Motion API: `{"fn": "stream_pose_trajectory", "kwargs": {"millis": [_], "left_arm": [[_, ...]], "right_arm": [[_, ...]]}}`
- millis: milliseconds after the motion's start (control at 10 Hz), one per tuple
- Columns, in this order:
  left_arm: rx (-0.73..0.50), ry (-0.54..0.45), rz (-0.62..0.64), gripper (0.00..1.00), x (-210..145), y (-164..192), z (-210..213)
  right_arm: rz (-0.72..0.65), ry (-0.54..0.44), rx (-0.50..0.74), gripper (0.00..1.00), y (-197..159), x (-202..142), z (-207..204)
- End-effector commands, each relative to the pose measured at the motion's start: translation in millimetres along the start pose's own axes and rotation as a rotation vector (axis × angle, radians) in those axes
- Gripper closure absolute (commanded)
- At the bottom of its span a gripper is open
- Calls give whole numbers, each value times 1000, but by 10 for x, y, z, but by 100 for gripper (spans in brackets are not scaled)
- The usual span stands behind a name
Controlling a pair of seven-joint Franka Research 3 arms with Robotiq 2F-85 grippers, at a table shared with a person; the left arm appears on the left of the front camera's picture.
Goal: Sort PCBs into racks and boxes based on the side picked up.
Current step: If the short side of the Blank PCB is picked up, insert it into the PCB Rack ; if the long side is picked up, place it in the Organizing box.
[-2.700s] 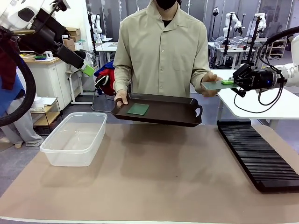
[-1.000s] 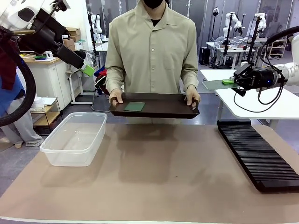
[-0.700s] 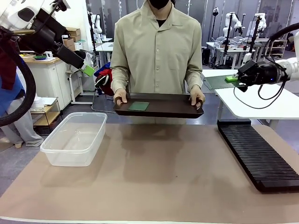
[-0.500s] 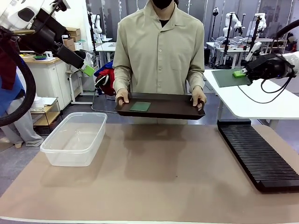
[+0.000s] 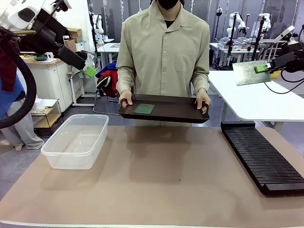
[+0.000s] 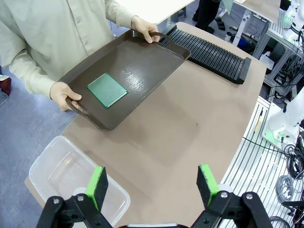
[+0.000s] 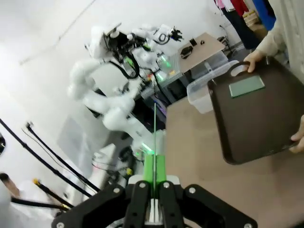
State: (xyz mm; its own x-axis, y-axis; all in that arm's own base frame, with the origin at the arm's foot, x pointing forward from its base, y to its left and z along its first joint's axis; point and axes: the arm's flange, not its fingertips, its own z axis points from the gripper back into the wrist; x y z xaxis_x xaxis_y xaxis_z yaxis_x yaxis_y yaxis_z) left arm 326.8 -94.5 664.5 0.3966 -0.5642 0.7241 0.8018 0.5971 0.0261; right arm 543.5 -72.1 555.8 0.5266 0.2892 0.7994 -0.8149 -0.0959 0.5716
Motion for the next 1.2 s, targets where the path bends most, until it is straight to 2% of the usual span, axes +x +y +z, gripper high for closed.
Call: {"fn": "stream_pose_trajectory", "kwargs": {"millis": [0,100,200,300,700,900,1100], "left_arm": [[-10,-4,0,0,-10,9,-2],[-10,-4,0,0,-10,9,-2],[-10,-4,0,0,-10,9,-2],[-10,-4,0,0,-10,9,-2],[-10,-4,0,0,-10,9,-2],[-10,-4,0,0,-10,9,-2],[-10,-4,0,0,-10,9,-2]], "right_arm": [[93,60,-93,98,24,-86,100],[109,69,-134,98,61,-109,201],[28,-66,-87,98,76,-132,278],[86,48,-70,98,43,-52,179],[84,33,-79,98,47,-74,224],[161,20,-60,98,-130,-68,369],[257,84,-74,98,-202,-39,498]]}}
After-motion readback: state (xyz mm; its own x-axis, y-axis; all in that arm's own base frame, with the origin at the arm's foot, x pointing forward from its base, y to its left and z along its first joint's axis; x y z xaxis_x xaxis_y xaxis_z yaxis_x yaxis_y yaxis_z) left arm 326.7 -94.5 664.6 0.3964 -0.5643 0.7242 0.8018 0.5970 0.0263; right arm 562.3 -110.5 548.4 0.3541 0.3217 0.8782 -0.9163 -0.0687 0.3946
